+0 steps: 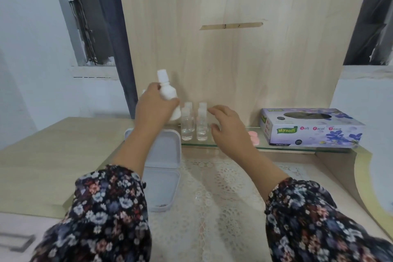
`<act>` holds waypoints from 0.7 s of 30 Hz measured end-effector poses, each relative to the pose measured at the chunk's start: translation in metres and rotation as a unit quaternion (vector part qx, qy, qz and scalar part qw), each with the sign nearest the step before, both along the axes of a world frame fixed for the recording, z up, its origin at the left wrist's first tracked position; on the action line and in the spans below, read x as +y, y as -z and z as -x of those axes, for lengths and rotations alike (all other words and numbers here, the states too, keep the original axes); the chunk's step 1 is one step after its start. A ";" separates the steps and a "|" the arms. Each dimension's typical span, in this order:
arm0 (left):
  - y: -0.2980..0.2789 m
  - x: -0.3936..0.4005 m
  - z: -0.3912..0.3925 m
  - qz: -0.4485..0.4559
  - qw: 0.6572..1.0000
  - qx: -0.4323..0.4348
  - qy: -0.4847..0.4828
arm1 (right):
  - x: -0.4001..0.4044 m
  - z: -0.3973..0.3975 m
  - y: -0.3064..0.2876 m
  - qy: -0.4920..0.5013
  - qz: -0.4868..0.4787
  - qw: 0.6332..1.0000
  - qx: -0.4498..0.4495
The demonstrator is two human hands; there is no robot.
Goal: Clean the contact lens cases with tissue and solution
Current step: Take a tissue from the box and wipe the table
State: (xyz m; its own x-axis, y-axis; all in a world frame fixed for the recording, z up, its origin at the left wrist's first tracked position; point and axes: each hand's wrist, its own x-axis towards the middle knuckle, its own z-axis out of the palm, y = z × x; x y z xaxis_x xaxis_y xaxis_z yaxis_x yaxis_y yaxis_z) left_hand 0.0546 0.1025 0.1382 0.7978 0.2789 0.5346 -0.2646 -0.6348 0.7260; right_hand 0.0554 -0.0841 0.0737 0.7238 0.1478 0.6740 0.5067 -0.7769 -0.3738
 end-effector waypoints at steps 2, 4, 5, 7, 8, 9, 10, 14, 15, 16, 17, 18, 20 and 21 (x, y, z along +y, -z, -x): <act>-0.003 0.007 -0.011 -0.025 0.999 0.018 -0.028 | 0.002 -0.006 -0.002 0.009 0.026 1.000 -0.010; 0.000 0.010 -0.020 -0.055 0.997 0.041 -0.043 | 0.004 -0.010 -0.001 0.014 0.046 0.998 -0.029; 0.002 0.011 -0.024 -0.072 0.995 0.053 -0.046 | 0.005 -0.012 -0.001 0.015 0.056 0.998 -0.036; 0.007 0.010 -0.029 -0.099 0.991 0.080 -0.043 | 0.008 -0.013 0.001 0.019 0.066 0.997 -0.044; 0.010 0.009 -0.031 -0.112 0.988 0.097 -0.041 | 0.009 -0.014 0.001 0.020 0.067 0.996 -0.048; 0.012 0.008 -0.033 -0.126 0.985 0.113 -0.040 | 0.010 -0.015 0.002 0.021 0.069 0.996 -0.053; 0.014 0.006 -0.034 -0.139 0.981 0.126 -0.040 | 0.010 -0.015 0.003 0.021 0.073 0.995 -0.059; 0.018 0.003 -0.039 -0.178 0.971 0.155 -0.038 | 0.014 -0.017 0.003 0.028 0.082 0.993 -0.074; 0.019 0.002 -0.040 -0.187 0.968 0.160 -0.038 | 0.015 -0.017 0.003 0.031 0.081 0.993 -0.076; 0.020 0.001 -0.040 -0.191 0.967 0.165 -0.038 | 0.015 -0.017 0.003 0.033 0.081 0.993 -0.077; 0.020 0.000 -0.041 -0.194 0.966 0.169 -0.037 | 0.015 -0.017 0.004 0.035 0.081 0.993 -0.077; 0.021 0.000 -0.041 -0.197 0.964 0.172 -0.036 | 0.015 -0.016 0.004 0.035 0.082 0.993 -0.077; 0.023 0.000 -0.042 -0.207 0.962 0.173 -0.036 | 0.015 -0.017 0.004 0.035 0.085 0.993 -0.079; 0.023 0.000 -0.042 -0.212 0.961 0.174 -0.037 | 0.015 -0.017 0.004 0.036 0.086 0.992 -0.082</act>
